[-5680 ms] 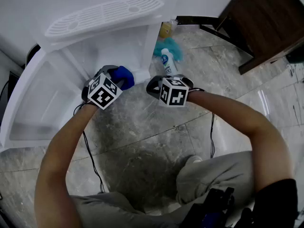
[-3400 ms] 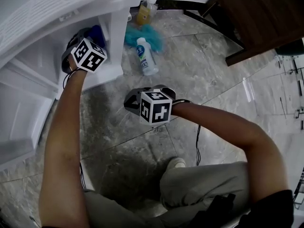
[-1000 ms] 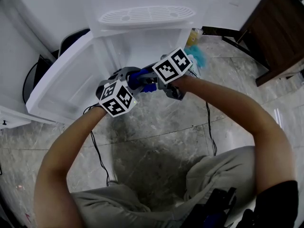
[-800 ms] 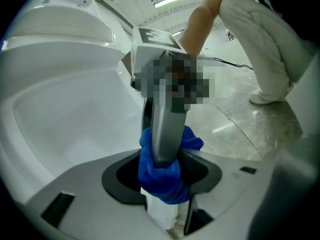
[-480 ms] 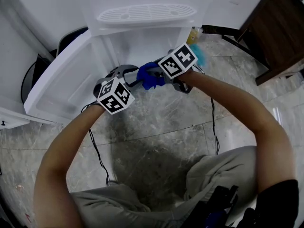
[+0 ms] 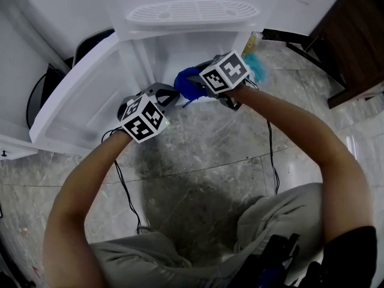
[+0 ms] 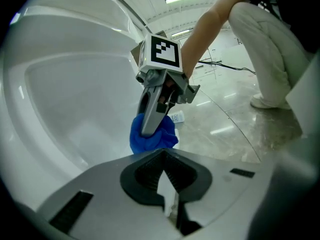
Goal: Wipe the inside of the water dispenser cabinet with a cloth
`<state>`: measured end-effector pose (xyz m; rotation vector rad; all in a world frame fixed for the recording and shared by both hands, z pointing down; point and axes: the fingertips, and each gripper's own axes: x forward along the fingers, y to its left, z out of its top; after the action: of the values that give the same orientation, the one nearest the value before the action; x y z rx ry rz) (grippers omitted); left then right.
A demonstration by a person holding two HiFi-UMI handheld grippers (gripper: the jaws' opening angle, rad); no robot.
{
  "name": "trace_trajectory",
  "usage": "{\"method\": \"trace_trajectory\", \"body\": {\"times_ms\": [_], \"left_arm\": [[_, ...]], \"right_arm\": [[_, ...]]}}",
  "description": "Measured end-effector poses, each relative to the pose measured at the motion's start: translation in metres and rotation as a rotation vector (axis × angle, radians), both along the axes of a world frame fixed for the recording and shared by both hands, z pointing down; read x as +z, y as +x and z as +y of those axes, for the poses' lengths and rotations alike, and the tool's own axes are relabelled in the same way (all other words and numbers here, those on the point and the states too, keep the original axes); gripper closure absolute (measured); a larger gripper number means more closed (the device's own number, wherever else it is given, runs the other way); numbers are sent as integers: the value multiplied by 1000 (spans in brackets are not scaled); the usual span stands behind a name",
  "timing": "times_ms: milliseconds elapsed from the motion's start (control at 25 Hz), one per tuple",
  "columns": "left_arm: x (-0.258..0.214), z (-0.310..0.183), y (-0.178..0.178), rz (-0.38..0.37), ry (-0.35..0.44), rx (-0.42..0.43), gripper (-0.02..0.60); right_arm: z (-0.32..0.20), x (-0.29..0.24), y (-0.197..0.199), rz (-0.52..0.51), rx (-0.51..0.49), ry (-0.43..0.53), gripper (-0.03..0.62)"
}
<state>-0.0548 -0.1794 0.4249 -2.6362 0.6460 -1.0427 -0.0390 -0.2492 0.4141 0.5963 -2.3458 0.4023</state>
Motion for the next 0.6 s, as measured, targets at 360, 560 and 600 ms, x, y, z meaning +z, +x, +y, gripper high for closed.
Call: {"method": "trace_trajectory", "body": {"times_ms": [360,560,600], "left_arm": [[32,12,-22,23,-97,2,575],[43,27,-38,60,-157,-17,575],[46,30,-43,61,-168,-24,575]], "right_arm": [[-62,10,-37,147,-98,373,491],[-74,44,-67,302,-212,509,491],[-78,51,-73,330,-226,536,491]]}}
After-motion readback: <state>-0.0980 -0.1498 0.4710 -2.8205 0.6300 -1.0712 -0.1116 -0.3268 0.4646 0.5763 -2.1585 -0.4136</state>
